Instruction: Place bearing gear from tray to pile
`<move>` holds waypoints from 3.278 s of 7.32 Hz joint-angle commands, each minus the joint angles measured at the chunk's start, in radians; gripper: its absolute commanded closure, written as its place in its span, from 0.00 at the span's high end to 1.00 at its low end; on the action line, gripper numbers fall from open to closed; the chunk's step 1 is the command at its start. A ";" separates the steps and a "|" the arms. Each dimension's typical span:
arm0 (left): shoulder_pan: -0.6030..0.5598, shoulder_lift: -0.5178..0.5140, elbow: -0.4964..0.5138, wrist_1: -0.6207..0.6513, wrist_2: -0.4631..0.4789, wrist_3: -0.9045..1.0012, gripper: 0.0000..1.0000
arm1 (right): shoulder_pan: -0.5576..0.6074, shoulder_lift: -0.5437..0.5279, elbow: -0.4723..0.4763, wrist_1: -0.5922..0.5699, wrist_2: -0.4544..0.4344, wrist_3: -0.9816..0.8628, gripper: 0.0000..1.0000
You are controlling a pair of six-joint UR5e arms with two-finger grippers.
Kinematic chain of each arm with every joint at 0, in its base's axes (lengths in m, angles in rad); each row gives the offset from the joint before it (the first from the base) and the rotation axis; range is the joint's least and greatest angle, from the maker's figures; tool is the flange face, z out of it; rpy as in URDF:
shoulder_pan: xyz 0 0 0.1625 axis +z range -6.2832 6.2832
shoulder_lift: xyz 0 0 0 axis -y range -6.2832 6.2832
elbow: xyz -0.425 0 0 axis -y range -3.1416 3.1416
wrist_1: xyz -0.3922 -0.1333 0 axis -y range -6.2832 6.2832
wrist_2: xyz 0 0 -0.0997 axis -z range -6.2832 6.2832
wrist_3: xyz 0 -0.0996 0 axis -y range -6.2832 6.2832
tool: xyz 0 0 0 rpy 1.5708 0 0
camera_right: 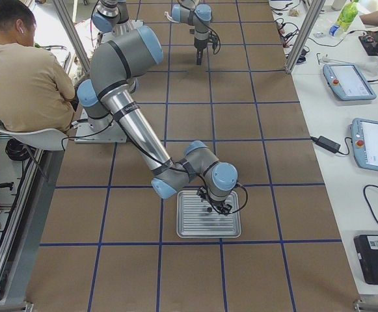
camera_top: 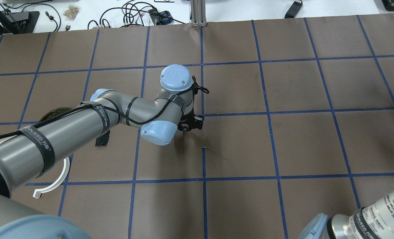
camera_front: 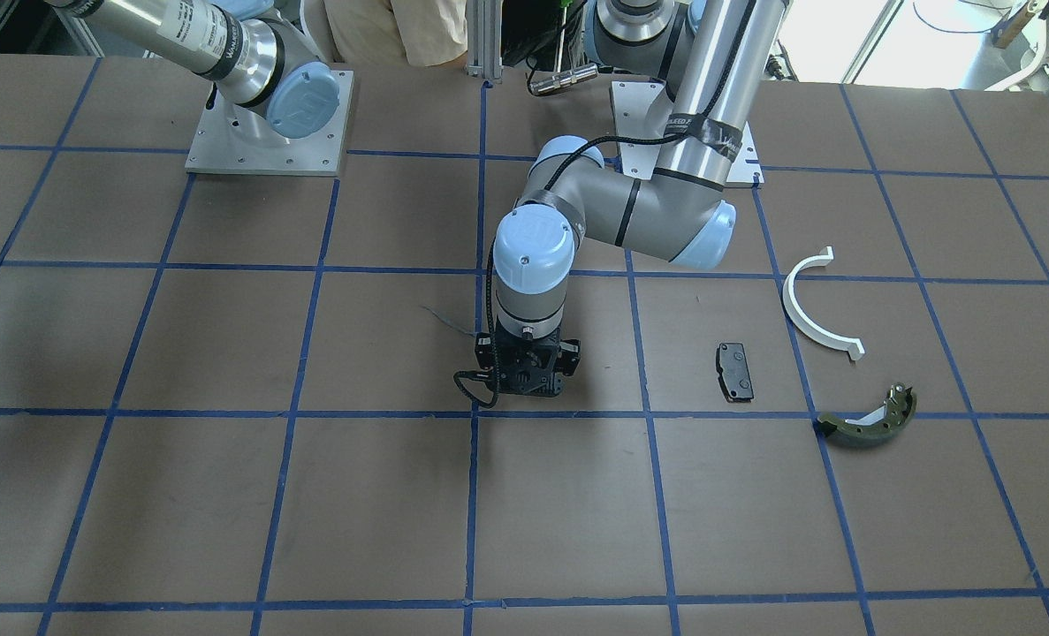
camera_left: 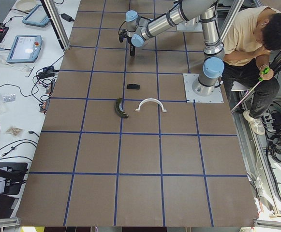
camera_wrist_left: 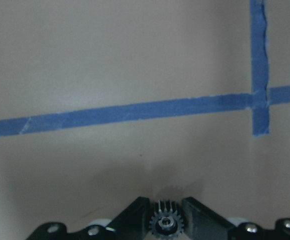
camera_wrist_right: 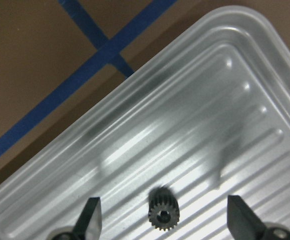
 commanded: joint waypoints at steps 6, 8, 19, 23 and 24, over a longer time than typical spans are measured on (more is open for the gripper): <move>0.424 0.184 -0.048 -0.264 0.073 0.496 0.00 | 0.000 0.004 0.010 -0.004 -0.005 0.014 0.54; 0.562 0.218 -0.169 -0.154 0.102 0.690 0.00 | -0.002 0.004 0.010 -0.005 -0.008 0.015 0.50; 0.606 0.262 -0.207 -0.092 0.073 0.739 1.00 | 0.202 -0.138 0.008 0.128 -0.106 0.249 0.00; 0.358 0.359 0.276 -0.748 -0.067 0.279 1.00 | 0.407 -0.264 0.031 0.355 -0.031 0.665 0.00; 0.321 0.385 0.312 -0.812 -0.114 0.238 1.00 | 0.473 -0.293 0.072 0.360 -0.019 0.793 0.00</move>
